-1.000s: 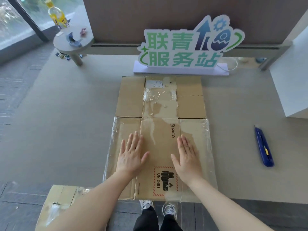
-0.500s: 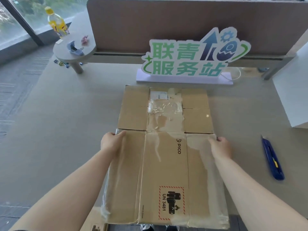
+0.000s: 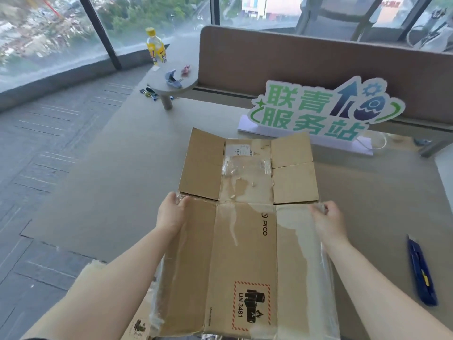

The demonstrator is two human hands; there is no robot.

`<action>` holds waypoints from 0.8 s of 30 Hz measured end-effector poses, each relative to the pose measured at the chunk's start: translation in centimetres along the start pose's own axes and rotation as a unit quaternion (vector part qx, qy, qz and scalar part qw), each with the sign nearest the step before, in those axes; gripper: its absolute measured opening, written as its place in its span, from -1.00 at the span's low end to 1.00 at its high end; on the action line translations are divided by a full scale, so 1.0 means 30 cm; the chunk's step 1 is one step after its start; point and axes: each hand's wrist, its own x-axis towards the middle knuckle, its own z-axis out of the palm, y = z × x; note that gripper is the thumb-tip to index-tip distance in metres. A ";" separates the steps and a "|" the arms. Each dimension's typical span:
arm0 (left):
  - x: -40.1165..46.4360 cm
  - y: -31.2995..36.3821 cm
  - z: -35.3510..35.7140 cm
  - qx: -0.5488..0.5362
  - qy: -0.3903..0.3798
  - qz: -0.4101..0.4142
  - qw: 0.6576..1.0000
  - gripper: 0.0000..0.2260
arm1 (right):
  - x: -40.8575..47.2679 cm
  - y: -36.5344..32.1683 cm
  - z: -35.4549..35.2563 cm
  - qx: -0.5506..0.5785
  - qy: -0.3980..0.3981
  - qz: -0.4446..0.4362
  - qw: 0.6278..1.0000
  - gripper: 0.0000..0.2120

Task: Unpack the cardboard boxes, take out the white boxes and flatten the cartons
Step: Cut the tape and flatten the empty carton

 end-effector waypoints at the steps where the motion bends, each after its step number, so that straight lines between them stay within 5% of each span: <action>1: -0.022 -0.017 -0.041 -0.014 0.019 0.001 1.000 -0.72 | -0.014 -0.026 0.020 0.006 -0.010 -0.014 1.000 -0.82; 10: -0.270 -0.311 -0.497 -0.120 0.210 -0.049 0.969 -0.70 | -0.225 -0.363 0.388 0.004 -0.173 -0.159 0.972 -0.85; 24: -0.699 -1.089 -1.205 -0.267 0.427 -0.187 0.844 -0.80 | -1.109 -0.651 1.251 -0.067 -0.414 -0.306 0.855 -0.84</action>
